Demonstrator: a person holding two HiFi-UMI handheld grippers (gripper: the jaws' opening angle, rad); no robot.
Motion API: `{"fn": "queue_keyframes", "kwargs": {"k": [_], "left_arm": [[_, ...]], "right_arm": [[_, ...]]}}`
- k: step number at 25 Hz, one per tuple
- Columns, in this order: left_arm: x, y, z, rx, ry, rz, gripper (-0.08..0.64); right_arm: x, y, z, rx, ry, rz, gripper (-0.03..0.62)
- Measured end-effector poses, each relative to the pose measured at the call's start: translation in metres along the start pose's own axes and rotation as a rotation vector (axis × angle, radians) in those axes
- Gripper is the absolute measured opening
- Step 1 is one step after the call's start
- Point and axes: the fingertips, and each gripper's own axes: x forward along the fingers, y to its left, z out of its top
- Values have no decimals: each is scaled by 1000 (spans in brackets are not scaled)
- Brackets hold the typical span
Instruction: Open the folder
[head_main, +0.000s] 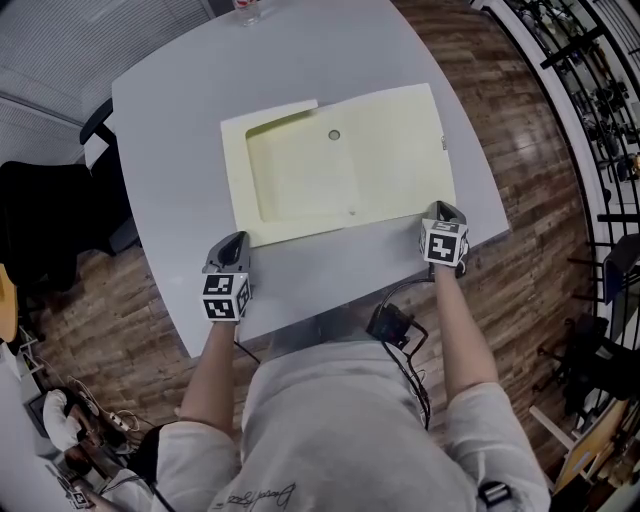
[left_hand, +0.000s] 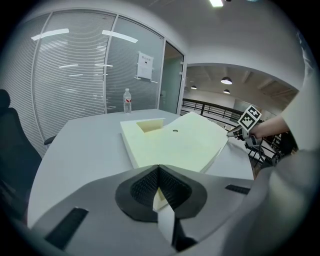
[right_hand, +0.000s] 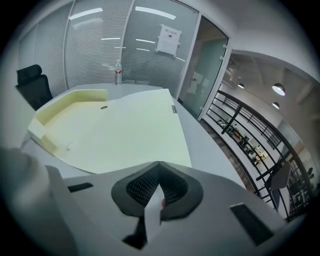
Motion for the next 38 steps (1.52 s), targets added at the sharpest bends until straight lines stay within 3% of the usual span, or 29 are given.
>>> {"fn": "queue_keyframes", "kwargs": {"k": [13,18,31,38], "left_arm": [[-33,-6,34,-6,-98,-22,9],[-48,-18,44,-5,-130,-46,9],[-93,-60,98,11,-286,-119,9],[-111,-84,118,5,-344,-158,9]], "right_arm": [[-58,1,62,101,-206,16,21],[-82,11,82,99,-272,58,21],[-169,97,136,53,-453,404,21],[-216,168,133,-18,-475,605,23]]}}
